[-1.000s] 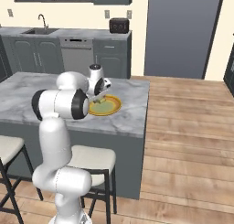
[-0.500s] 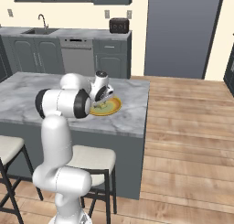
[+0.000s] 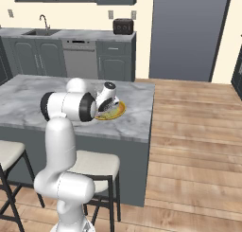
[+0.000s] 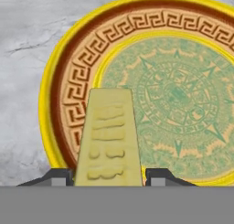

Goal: Retrieve the butter from the fridge and place it on a plate on the dining table. Then retrieve the butter knife by the fridge and place it near the plate.

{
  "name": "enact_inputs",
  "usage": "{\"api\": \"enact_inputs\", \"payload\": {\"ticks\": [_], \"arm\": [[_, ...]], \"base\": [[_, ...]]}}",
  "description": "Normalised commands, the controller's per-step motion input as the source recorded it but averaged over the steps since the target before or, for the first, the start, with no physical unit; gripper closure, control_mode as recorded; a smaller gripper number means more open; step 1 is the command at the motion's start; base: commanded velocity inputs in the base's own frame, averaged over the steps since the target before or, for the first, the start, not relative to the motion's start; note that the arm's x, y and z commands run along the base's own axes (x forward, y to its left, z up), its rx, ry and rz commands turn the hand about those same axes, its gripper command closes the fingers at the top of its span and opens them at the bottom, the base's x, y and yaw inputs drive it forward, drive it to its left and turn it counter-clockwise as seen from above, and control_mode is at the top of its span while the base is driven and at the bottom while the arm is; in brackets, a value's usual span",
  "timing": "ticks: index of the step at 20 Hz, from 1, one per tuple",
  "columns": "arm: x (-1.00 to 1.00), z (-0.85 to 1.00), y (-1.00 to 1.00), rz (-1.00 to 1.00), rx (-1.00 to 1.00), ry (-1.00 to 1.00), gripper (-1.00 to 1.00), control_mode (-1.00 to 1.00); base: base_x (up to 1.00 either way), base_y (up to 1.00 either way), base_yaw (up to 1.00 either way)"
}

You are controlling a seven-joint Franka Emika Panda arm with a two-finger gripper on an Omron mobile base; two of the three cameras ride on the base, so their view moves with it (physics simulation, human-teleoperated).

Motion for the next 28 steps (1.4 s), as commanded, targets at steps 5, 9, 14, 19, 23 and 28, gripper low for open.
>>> {"api": "enact_inputs", "payload": {"ticks": [5,9,14,19,23,28], "arm": [[0.13,0.0,0.0,0.0,0.0,0.0,1.0,-1.0],[0.26,0.0,0.0,0.0,0.0,0.02,1.0,-1.0],[0.36,0.0,0.0,0.0,0.0,0.0,1.0,-1.0],[0.42,0.0,0.0,0.0,0.0,0.01,1.0,-1.0],[0.38,0.0,0.0,0.0,0.0,0.0,1.0,-1.0],[0.32,-0.06,0.0,0.0,0.0,-0.01,1.0,-1.0]], "base": [[0.0,0.0,0.0],[0.0,0.0,0.0],[0.0,0.0,0.0],[0.0,0.0,0.0],[0.0,0.0,0.0],[0.0,0.0,0.0]]}}
